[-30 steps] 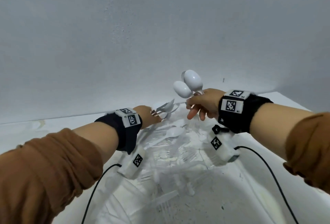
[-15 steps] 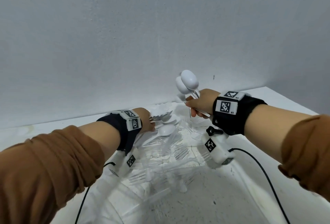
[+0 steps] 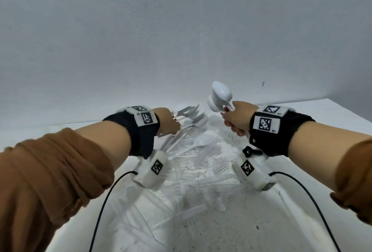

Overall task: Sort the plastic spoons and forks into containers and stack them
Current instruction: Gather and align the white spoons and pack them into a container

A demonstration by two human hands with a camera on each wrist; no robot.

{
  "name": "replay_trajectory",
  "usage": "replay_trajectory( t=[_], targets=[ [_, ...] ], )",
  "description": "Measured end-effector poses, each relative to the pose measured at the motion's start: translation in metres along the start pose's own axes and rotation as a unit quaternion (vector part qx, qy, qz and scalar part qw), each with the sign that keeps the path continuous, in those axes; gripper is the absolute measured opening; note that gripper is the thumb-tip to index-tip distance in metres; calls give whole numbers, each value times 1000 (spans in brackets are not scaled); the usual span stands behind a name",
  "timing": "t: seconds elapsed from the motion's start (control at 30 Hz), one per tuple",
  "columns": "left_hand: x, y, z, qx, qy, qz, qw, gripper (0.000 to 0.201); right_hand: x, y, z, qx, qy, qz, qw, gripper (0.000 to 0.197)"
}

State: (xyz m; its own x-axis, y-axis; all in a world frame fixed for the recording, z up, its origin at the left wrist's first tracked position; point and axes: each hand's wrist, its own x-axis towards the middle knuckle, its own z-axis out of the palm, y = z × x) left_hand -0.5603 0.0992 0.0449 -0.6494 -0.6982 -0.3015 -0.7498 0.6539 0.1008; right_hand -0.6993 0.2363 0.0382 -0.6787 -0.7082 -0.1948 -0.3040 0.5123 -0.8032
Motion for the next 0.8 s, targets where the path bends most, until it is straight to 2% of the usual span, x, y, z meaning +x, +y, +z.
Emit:
replay_trajectory(
  t=[0.07, 0.2, 0.3, 0.4, 0.47, 0.67, 0.8],
  targets=[
    [-7, -8, -4, -46, -6, -7, 999, 21, 2, -2, 3, -45, -3, -20, 999, 8],
    [-19, -23, -5, -167, 7, -37, 985, 24, 4, -11, 10, -171, -24, -69, 983, 20],
    [-24, -30, -2, -322, 47, -68, 943, 19, 5, -20, 19, -231, -53, -92, 967, 20],
    [-30, -36, 0, -423, 81, -94, 898, 18, 8, -27, 29, -314, -71, -116, 939, 27],
    [-34, -39, 3, -446, 95, -103, 884, 19, 11, -30, 38, -350, -81, -133, 924, 28],
    [-40, -45, 10, -483, 115, -107, 861, 18, 15, -30, 64, -441, -121, -181, 870, 14],
    [-45, -49, 16, -488, 141, -81, 857, 18, 16, -34, 69, -470, -183, -203, 839, 23]
  ],
)
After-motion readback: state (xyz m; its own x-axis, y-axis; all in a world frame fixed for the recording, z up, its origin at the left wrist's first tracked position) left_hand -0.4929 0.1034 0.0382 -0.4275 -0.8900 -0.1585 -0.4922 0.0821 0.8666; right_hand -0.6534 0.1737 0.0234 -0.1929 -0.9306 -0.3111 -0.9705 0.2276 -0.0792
